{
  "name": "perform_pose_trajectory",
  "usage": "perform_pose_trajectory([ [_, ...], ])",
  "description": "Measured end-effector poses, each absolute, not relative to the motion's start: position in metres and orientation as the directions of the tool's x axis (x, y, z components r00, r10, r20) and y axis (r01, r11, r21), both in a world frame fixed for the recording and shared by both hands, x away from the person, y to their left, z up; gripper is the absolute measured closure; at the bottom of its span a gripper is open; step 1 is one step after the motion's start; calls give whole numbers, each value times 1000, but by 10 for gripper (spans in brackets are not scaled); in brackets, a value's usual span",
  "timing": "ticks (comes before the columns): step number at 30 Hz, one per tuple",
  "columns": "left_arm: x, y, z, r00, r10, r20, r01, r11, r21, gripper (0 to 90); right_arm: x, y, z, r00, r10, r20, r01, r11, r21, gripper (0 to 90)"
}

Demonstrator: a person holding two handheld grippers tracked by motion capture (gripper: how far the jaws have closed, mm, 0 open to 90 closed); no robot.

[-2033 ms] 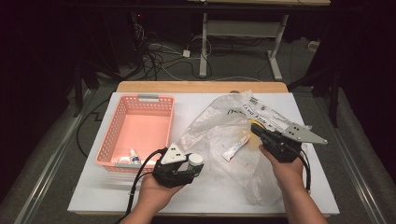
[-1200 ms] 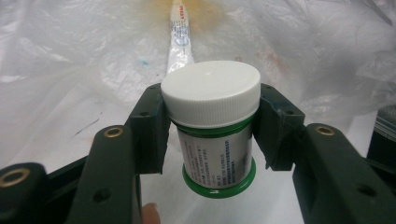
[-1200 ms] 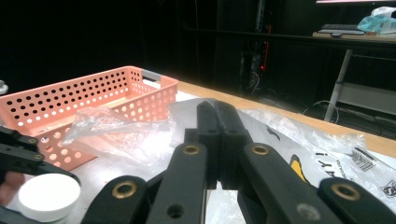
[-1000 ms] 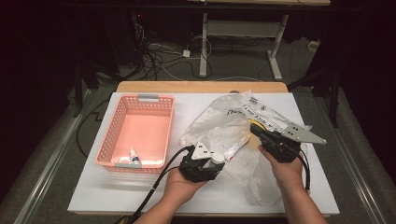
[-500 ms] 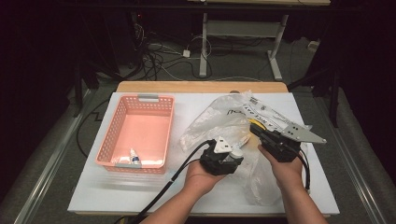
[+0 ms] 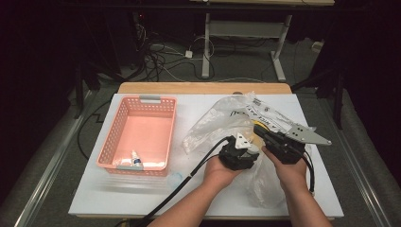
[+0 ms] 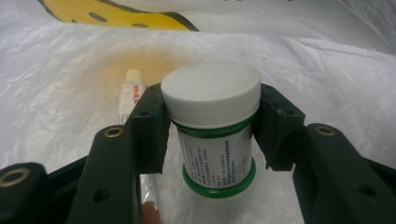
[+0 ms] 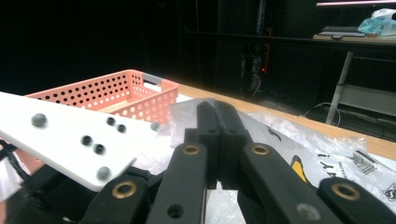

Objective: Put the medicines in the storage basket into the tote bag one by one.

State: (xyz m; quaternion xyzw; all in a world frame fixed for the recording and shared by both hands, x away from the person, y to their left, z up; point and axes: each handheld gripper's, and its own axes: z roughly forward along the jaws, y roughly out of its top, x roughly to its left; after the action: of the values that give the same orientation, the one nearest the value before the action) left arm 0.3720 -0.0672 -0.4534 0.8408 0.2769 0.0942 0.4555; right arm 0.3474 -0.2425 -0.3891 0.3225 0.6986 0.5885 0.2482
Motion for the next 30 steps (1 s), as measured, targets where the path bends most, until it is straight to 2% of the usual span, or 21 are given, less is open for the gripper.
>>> perform_pose_trajectory([
  [8, 380, -81, -467, 822, 565, -74, 372, -433, 821, 492, 348, -245, -389, -662, 748, 38, 161, 93, 983, 900],
  [12, 380, -81, -474, 834, 551, -43, 355, -475, 806, 491, 348, -247, -389, -663, 747, 35, 157, 93, 983, 900],
  [15, 381, -80, -475, 830, 555, -64, 370, -459, 808, 490, 348, -247, -389, -666, 745, 33, 157, 97, 983, 900],
  [26, 376, -75, -478, 839, 543, -45, 362, -493, 791, 486, 347, -246, -389, -664, 746, 37, 160, 93, 983, 900],
  [30, 374, -74, -477, 839, 543, -46, 364, -495, 789, 452, 347, -246, -389, -665, 746, 37, 160, 94, 983, 900],
])
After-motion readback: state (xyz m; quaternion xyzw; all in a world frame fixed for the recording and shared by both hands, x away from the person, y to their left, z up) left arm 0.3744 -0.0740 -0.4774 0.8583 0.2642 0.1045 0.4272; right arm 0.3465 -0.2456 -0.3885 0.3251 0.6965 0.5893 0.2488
